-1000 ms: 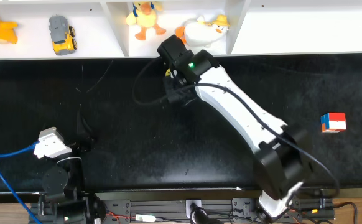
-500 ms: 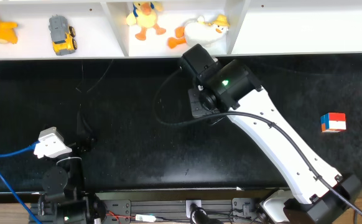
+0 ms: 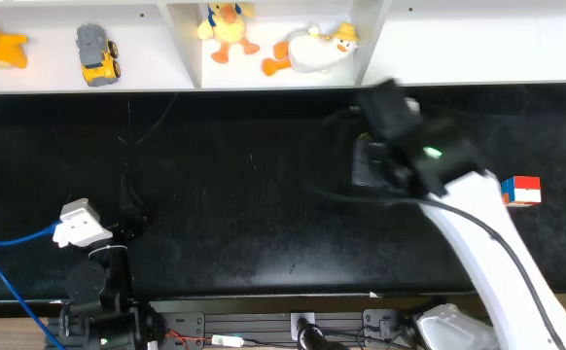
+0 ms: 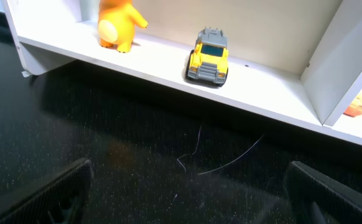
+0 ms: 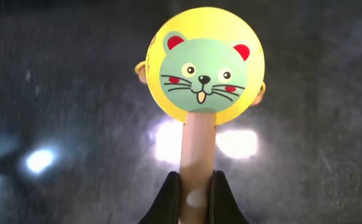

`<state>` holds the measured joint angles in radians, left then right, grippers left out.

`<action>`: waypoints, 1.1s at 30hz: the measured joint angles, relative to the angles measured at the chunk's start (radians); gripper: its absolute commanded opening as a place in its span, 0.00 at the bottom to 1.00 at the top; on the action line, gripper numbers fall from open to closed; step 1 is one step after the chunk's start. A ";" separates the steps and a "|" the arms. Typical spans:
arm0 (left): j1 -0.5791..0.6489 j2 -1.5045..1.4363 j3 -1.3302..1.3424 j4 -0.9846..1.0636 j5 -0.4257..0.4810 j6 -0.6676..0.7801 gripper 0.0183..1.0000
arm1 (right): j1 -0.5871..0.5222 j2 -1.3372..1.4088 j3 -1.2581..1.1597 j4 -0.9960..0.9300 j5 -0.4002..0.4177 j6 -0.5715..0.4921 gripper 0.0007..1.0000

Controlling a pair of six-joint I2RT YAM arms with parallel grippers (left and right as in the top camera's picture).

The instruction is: Store Toys

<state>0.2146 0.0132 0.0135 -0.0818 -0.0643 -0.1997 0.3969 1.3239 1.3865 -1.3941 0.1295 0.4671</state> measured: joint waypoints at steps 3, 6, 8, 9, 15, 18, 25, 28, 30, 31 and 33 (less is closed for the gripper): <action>0.000 0.000 0.000 0.000 0.000 0.000 1.00 | -0.075 -0.085 -0.075 0.049 0.001 0.000 0.04; 0.000 0.000 0.000 0.000 0.000 0.000 1.00 | -0.141 -0.126 -0.142 0.103 0.001 -0.005 0.04; 0.000 0.000 0.000 0.000 0.000 0.000 1.00 | -0.189 -0.129 -0.180 0.138 0.000 -0.018 0.04; 0.000 0.000 0.000 0.000 0.000 0.000 1.00 | -0.214 -0.128 -0.200 0.161 -0.001 -0.026 0.04; 0.000 0.000 0.000 0.000 0.000 0.000 1.00 | -0.363 -0.113 -0.257 0.279 -0.039 -0.113 0.04; 0.000 0.000 0.000 0.000 0.000 0.000 1.00 | -0.435 -0.082 -0.257 0.322 -0.093 -0.179 0.04; 0.000 0.000 0.000 0.000 0.000 0.000 1.00 | -0.522 0.081 -0.257 0.407 -0.174 -0.304 0.04; 0.000 0.000 0.000 0.000 0.000 0.000 1.00 | -0.521 0.130 -0.257 0.447 -0.191 -0.342 0.04; 0.000 0.000 0.000 0.000 0.000 0.000 1.00 | -0.521 0.148 -0.257 0.472 -0.198 -0.358 0.04; 0.000 0.000 0.000 0.000 0.000 0.000 1.00 | -0.521 0.153 -0.257 0.484 -0.200 -0.365 0.04; 0.000 0.000 0.000 0.000 0.000 0.000 1.00 | -0.521 0.156 -0.257 0.502 -0.203 -0.379 0.04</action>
<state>0.2146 0.0132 0.0135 -0.0818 -0.0643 -0.1997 -0.1246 1.4796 1.1290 -0.8917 -0.0731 0.0883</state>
